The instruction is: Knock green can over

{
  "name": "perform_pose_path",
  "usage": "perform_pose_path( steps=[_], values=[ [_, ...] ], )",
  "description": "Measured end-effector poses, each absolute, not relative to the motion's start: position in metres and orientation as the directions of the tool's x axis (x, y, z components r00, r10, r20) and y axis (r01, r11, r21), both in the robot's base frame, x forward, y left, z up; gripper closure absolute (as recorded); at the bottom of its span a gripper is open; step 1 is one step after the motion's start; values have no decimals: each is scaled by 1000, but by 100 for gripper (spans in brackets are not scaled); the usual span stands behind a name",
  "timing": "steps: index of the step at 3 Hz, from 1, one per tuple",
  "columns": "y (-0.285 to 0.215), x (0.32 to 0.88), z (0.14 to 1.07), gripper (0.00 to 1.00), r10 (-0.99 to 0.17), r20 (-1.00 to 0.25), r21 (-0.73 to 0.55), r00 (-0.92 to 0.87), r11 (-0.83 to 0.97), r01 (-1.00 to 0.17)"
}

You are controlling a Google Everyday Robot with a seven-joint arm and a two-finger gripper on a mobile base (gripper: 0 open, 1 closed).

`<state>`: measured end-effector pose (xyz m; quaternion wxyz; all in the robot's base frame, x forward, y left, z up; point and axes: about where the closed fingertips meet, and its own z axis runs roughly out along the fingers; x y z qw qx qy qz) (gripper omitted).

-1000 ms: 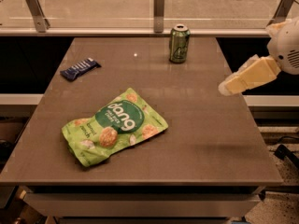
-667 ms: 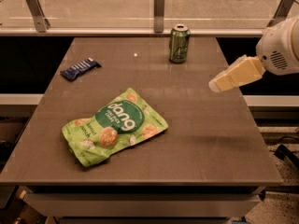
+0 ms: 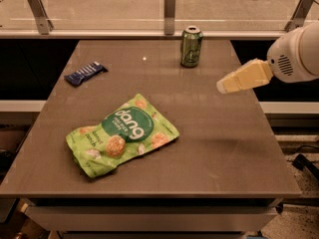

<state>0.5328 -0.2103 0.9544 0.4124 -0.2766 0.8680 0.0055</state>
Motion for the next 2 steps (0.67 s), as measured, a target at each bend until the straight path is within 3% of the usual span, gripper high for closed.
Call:
perform_pose_path(
  steps=[2],
  values=[
    [-210,538,954,0,-420,-759,-194,-497,875,-443]
  ],
)
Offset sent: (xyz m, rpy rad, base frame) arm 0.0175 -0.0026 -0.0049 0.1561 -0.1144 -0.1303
